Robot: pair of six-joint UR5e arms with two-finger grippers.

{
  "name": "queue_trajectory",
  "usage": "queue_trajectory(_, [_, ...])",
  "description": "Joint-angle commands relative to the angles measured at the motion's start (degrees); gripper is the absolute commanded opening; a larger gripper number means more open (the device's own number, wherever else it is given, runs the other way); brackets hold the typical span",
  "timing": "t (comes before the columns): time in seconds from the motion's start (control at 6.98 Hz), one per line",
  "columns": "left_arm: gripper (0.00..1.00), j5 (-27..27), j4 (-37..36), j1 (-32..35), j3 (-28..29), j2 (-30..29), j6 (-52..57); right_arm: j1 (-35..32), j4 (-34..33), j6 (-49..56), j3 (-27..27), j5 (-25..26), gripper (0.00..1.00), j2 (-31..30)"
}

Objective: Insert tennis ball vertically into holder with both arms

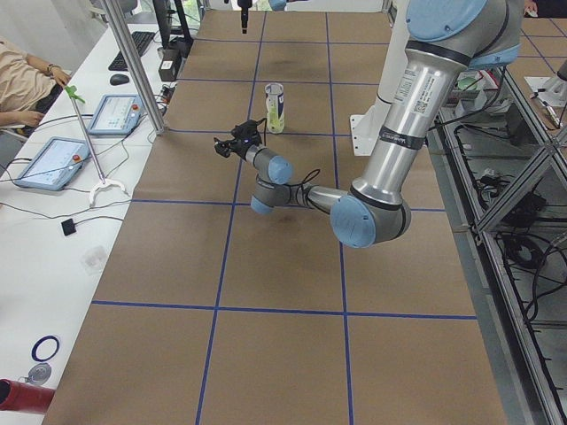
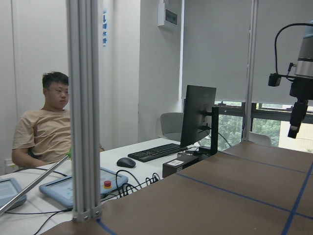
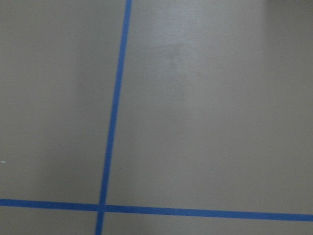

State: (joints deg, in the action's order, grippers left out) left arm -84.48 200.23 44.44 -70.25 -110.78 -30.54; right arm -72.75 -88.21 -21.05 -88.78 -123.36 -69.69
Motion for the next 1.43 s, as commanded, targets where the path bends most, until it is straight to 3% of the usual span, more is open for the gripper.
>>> queue_trajectory(0.0, [0.99,-9.3,-6.0,11.7,-0.1,8.1,-0.2,-8.1,8.2,12.4,13.8,-2.9,1.00,-0.2])
queue_trajectory(0.14, [0.99,-20.9,-11.2,21.8,0.4,9.2,0.4,-11.2,10.0,18.1,18.3,-4.5,1.00,-0.3])
queue_trajectory(0.43, [0.99,-39.4,-23.2,36.4,0.5,9.4,0.8,-14.7,9.6,20.9,18.9,-7.0,1.00,-3.1])
queue_trajectory(0.72, [0.99,-40.9,-32.8,40.2,0.4,8.6,10.4,-15.0,9.5,20.5,18.8,-7.6,1.00,-3.5])
queue_trajectory(1.15, [0.99,-41.4,-43.2,40.1,-0.6,8.7,15.0,-15.0,9.7,20.4,18.5,-8.2,1.00,-4.0])
queue_trajectory(1.29, [0.99,-41.3,-51.4,40.3,-2.0,8.7,18.5,-15.0,9.7,20.4,18.4,-9.2,1.00,-4.0])
